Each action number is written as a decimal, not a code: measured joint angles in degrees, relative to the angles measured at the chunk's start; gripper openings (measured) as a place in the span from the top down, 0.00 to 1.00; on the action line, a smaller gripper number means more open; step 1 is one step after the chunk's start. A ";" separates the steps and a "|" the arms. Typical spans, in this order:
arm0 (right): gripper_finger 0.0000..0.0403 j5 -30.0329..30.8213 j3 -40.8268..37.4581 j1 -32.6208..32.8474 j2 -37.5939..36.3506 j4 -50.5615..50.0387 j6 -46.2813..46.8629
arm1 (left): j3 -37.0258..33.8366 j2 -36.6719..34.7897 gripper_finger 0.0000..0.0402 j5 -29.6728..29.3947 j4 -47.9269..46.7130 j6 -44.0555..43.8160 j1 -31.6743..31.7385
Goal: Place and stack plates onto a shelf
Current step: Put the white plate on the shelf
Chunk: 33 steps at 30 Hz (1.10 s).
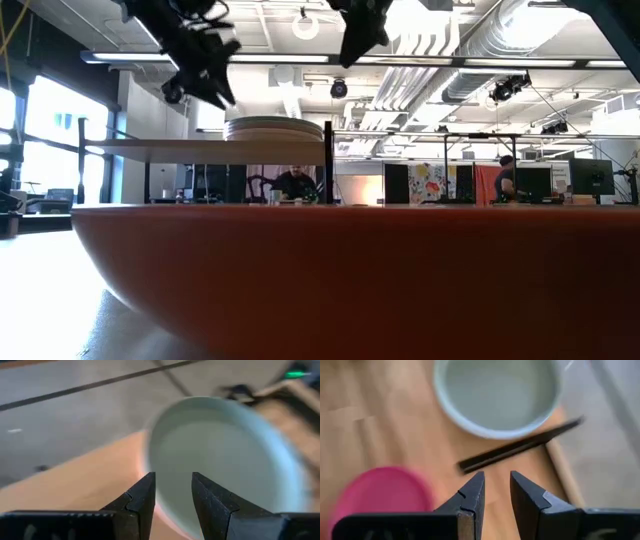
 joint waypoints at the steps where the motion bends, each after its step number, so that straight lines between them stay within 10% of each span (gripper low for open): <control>1: 0.83 -1.56 0.00 0.21 0.00 -1.59 2.57 | 0.00 -0.97 0.71 2.41 -0.04 -0.01 -0.40; 8: 0.83 -4.91 -2.88 5.38 -0.11 -12.36 16.25 | 0.01 -5.76 0.71 12.76 -1.33 0.03 -6.16; 33: 0.83 -7.09 -39.75 31.89 -0.42 -4.79 59.46 | -0.38 -7.11 0.71 11.67 -7.45 2.36 -23.93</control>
